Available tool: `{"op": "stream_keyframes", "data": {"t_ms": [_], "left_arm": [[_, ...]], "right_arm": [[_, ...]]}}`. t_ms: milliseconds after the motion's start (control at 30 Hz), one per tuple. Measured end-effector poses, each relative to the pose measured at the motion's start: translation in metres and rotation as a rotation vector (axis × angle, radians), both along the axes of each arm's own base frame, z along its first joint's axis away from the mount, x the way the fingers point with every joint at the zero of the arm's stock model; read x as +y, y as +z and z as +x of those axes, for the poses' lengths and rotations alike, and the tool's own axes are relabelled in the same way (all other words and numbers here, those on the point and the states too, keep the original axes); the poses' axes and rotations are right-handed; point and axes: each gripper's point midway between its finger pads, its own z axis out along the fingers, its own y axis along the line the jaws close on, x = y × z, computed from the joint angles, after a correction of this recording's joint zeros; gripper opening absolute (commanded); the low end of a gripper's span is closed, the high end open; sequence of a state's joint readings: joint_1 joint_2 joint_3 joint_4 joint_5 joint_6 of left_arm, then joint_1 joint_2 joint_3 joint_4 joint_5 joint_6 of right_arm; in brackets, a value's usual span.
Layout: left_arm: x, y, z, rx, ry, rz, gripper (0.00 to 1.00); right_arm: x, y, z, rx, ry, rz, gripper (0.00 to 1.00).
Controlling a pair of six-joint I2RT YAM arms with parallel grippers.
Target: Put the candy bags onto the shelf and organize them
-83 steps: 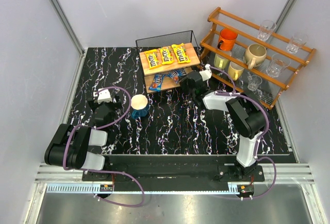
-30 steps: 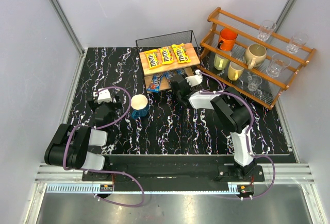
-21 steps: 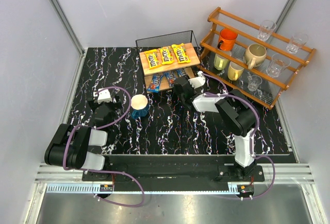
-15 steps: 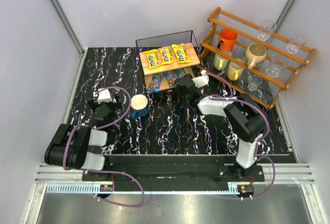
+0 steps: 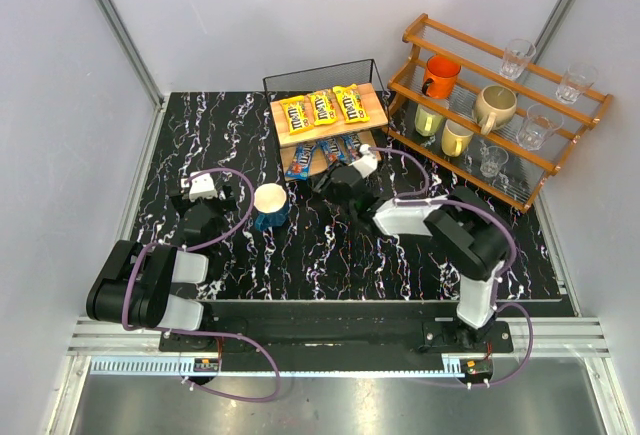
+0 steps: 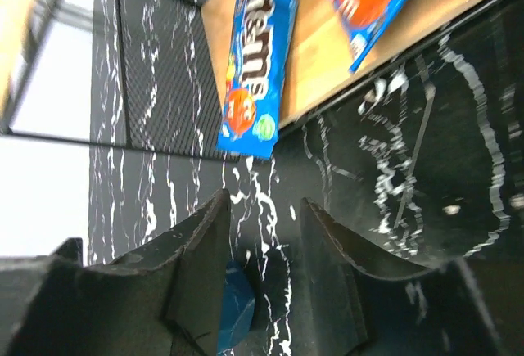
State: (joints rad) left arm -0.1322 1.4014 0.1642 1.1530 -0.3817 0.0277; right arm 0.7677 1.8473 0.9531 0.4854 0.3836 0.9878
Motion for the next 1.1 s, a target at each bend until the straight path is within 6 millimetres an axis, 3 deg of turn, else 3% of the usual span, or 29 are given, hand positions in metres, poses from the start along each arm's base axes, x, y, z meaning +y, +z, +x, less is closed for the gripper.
{"op": "stream_keyframes", "data": {"t_ms": [100, 200, 667, 1100], "left_arm": [[0.000, 0.000, 0.000, 0.000, 0.000, 0.000, 0.99], [0.000, 0.000, 0.000, 0.000, 0.000, 0.000, 0.99], [0.000, 0.000, 0.000, 0.000, 0.000, 0.000, 0.99], [0.000, 0.000, 0.000, 0.000, 0.000, 0.000, 0.99]], "right_arm": [[0.028, -0.017, -0.008, 0.021, 0.069, -0.002, 0.47], [0.038, -0.028, -0.008, 0.039, 0.092, -0.005, 0.47], [0.059, -0.049, 0.011, 0.052, 0.090, -0.004, 0.33], [0.069, -0.052, 0.026, 0.034, 0.072, 0.000, 0.30]]}}
